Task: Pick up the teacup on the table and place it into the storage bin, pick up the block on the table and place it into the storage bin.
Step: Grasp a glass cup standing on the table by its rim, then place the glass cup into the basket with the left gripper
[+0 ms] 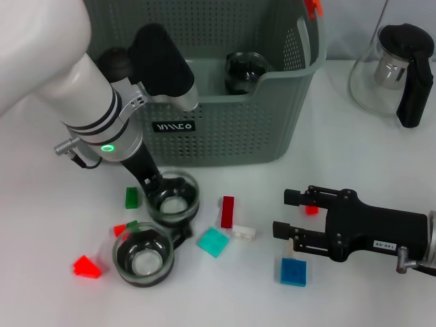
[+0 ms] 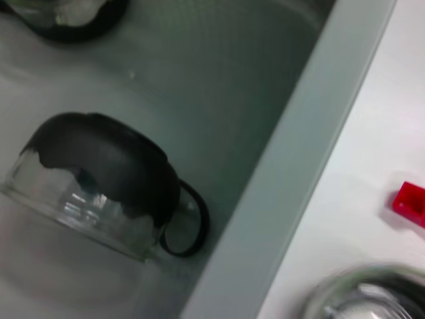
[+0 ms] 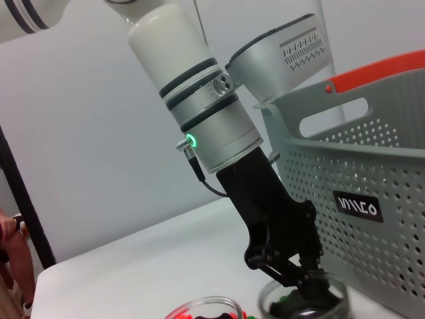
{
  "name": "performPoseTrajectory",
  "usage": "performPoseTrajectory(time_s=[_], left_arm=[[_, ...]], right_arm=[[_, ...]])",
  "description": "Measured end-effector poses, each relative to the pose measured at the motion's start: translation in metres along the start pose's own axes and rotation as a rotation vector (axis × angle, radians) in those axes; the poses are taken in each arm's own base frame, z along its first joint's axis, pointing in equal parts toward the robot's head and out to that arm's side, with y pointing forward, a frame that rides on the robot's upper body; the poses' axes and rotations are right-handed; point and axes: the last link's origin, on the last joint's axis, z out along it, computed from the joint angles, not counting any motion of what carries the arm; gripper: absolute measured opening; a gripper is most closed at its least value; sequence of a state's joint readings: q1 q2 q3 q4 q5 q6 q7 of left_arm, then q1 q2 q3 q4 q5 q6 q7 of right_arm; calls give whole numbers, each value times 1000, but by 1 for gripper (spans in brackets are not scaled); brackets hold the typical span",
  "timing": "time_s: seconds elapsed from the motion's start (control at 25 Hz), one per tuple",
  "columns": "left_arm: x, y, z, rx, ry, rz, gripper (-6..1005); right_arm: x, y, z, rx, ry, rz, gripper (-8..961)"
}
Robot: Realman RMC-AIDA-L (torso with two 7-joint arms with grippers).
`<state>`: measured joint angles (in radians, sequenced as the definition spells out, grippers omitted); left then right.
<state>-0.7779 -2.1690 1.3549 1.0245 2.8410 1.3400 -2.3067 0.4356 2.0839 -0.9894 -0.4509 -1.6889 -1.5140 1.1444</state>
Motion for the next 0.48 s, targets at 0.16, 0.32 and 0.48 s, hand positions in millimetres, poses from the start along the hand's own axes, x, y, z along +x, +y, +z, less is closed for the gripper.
performPoseTrajectory(time_s=[0.16,0.32,0.48], left_arm=[[0,1,0,3,-12,3,132],[0,1,-2,-2,-14,3,88],[1,1,-8,-15,4,-10,74]], right_arm=[[0,-1,-1,2,0,2,711],[0,-1,-1,4,0,2,711],[0,-1,-1,4,0,3,711]])
